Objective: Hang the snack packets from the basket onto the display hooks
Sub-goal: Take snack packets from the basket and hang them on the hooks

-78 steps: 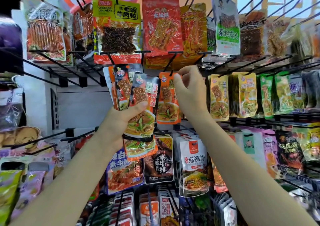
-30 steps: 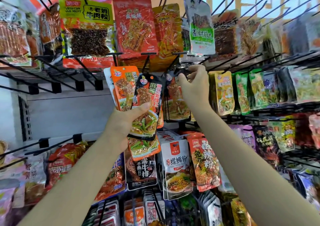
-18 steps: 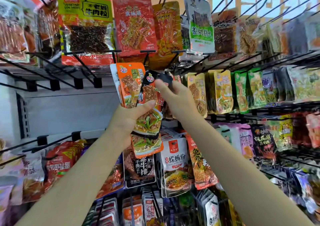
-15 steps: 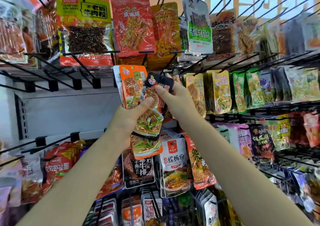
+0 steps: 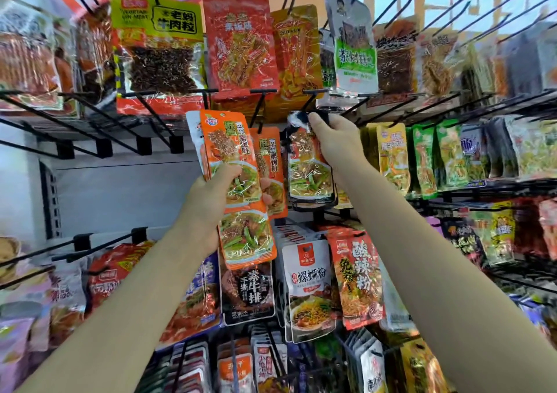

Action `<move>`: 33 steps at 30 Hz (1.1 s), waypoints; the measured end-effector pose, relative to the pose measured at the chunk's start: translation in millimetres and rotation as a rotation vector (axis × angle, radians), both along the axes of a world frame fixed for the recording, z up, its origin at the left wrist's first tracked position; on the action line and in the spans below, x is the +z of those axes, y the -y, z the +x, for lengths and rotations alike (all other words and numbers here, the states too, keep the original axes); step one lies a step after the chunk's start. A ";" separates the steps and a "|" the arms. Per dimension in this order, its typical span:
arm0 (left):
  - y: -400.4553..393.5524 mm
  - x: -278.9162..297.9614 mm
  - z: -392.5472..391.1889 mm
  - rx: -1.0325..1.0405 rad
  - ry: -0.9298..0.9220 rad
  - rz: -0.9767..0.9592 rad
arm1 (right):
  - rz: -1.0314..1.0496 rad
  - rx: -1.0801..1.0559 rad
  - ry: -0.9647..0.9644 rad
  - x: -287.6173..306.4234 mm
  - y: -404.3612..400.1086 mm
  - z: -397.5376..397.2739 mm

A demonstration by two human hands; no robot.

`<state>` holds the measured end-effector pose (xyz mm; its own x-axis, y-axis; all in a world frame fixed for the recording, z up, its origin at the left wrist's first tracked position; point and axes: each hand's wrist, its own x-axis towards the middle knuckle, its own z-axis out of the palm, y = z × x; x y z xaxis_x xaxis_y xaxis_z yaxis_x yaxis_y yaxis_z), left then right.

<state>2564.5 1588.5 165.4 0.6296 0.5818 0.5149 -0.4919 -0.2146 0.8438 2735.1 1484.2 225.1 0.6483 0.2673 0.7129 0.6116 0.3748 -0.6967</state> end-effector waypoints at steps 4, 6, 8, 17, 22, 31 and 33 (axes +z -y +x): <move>-1.2 -1.6 1.4 -0.044 0.028 0.043 | 0.088 0.015 -0.031 0.6 -2.7 2.2; -1.0 -1.8 1.7 -0.056 0.040 0.059 | 0.118 0.020 -0.046 1.9 -2.5 3.5; 0.5 -2.0 2.2 -0.060 0.051 0.058 | 0.142 0.021 -0.065 4.0 -1.8 4.9; -3.0 -4.3 8.2 -0.024 0.076 0.037 | 0.158 -0.019 -0.013 4.3 -2.3 9.9; -4.8 -4.6 11.9 -0.004 0.069 0.025 | 0.180 0.038 -0.009 3.6 -4.3 7.7; -5.6 -4.4 13.6 -0.002 0.084 0.034 | 0.199 0.067 -0.045 -0.2 -7.0 16.2; -5.8 -3.6 14.4 0.007 0.078 0.037 | 0.199 0.085 -0.057 -3.5 -6.3 18.6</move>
<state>2578.9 1594.3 161.8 0.5827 0.5657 0.5835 -0.5545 -0.2482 0.7943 2753.6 1490.5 221.6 0.6699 0.1804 0.7202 0.5338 0.5571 -0.6361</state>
